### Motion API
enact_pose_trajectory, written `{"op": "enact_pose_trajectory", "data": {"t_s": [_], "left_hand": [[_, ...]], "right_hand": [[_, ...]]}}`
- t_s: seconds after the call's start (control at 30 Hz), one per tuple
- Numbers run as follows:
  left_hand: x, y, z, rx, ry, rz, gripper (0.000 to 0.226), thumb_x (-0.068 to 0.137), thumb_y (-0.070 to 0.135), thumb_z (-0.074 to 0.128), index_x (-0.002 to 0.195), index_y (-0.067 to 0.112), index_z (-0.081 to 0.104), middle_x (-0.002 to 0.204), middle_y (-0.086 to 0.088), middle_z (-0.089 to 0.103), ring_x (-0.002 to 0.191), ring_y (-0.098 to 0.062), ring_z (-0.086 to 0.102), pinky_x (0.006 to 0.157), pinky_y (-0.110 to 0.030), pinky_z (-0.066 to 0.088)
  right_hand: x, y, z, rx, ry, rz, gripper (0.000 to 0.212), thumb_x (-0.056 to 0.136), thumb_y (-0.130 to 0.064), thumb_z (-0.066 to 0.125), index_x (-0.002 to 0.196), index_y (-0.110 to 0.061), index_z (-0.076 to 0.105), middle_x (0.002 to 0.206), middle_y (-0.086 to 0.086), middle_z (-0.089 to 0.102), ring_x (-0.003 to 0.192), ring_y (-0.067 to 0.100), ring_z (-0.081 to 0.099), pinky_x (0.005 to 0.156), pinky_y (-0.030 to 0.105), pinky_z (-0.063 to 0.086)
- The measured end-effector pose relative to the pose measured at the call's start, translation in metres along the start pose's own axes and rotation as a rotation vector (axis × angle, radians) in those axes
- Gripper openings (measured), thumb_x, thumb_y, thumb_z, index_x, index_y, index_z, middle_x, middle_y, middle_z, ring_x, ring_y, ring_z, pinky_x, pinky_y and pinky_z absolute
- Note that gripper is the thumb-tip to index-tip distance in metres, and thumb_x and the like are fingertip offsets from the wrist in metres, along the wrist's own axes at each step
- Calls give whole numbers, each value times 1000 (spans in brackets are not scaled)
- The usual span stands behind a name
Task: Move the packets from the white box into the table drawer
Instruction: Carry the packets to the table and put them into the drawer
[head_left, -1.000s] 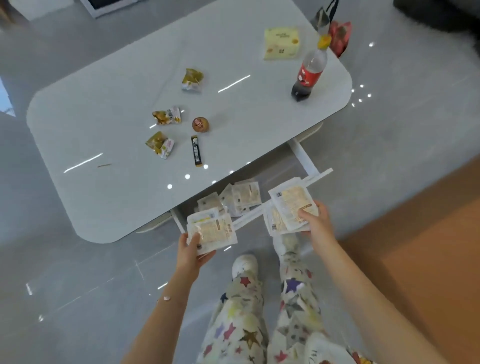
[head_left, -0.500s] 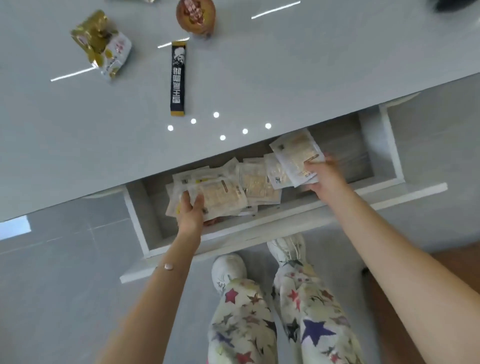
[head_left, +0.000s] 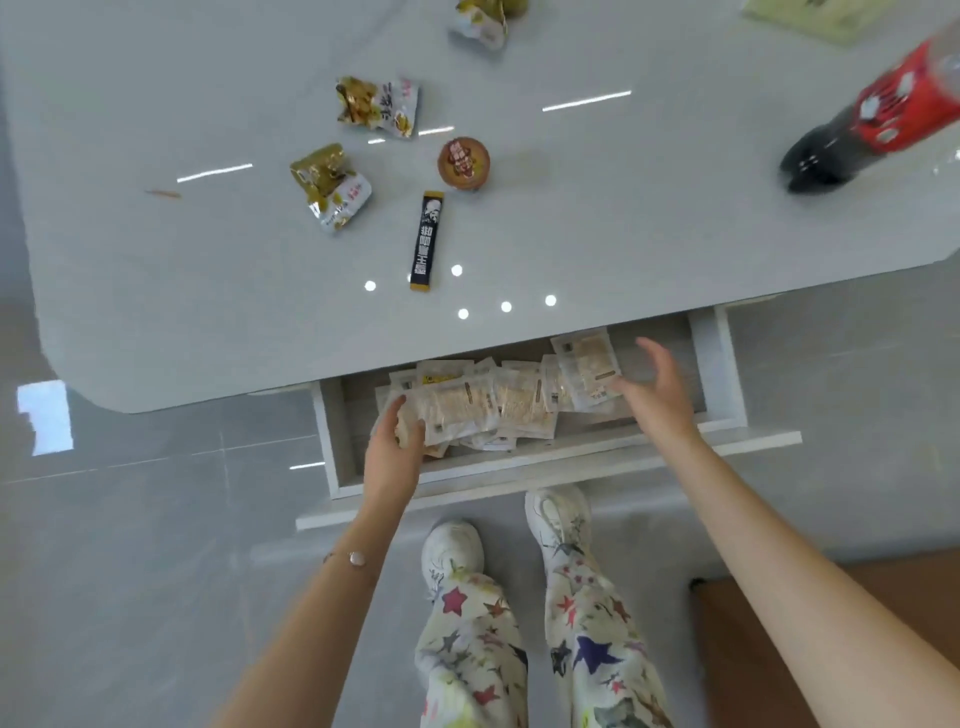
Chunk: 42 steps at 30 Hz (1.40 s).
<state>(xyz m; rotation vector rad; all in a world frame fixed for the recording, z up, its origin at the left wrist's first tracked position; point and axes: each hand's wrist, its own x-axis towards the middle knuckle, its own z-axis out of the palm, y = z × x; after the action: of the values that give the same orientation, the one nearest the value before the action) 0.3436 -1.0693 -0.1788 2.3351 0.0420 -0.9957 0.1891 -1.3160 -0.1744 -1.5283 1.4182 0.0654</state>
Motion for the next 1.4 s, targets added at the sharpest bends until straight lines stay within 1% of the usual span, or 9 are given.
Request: {"op": "enact_pose_trajectory", "data": {"t_s": [0.07,0.13,0.27,0.37,0.43,0.6,0.8,1.17,1.4], "left_hand": [[-33,19,-29,94,-22,73,50,95,42,47,143,36,35,140,-11,49,122,-30,52,99,-47,48],[-66,40,-61,194,-27,216,51,95,44,44,144,40,30,146,-5,41,123,-29,51,100,-48,47],[-138,94,-135,487,119,469,59,97,44,45,150,37,20,156,-2,26,144,-28,23,114,-45,26],[-188,123,-191,649,179,459,65,93,63,26,151,40,6,161,0,11,148,-27,6,119,-45,8],[-220,136,-224,664,237,445,73,84,71,13,150,42,5,161,0,10,148,-27,4,119,-46,5],[-288,134,-289,610,400,349,71,92,64,35,151,41,4,161,0,6,148,-27,2,120,-47,6],[-351,88,-355,480,537,202,80,82,73,28,151,40,8,161,-3,10,148,-30,5,119,-46,6],[-433,-64,-452,281,774,-43,75,89,62,47,151,40,11,161,-2,9,147,-28,5,118,-45,6],[-475,-173,-499,208,891,-162,77,87,61,51,151,40,13,160,-3,12,147,-28,8,117,-47,11]], "right_hand": [[-34,-34,-22,-172,-14,-174,60,86,-22,66,141,-24,41,145,-1,43,135,19,37,105,31,29],[-69,-73,-45,-356,-24,-346,58,87,-24,65,140,-19,43,143,1,45,134,20,38,109,31,27],[-138,-146,-84,-662,-20,-581,60,89,-35,60,144,-23,38,148,5,40,139,27,31,114,40,24],[-189,-202,-100,-720,-13,-688,63,90,-41,57,147,-28,32,153,3,34,143,27,24,115,41,21],[-220,-239,-102,-781,-53,-770,64,92,-44,53,149,-30,27,156,2,27,145,26,18,116,40,17],[-288,-315,-83,-934,-173,-1015,66,92,-51,47,150,-31,22,158,1,21,145,26,14,118,42,15],[-362,-362,-39,-1192,-292,-1164,75,91,-56,45,152,-35,7,160,2,12,147,28,7,117,47,13],[-530,-401,117,-1209,-427,-1582,75,85,-48,57,149,-33,22,151,5,32,140,27,24,111,43,21],[-642,-388,221,-1236,-518,-1732,78,85,-49,58,150,-34,18,150,5,31,140,29,24,109,43,24]]}}
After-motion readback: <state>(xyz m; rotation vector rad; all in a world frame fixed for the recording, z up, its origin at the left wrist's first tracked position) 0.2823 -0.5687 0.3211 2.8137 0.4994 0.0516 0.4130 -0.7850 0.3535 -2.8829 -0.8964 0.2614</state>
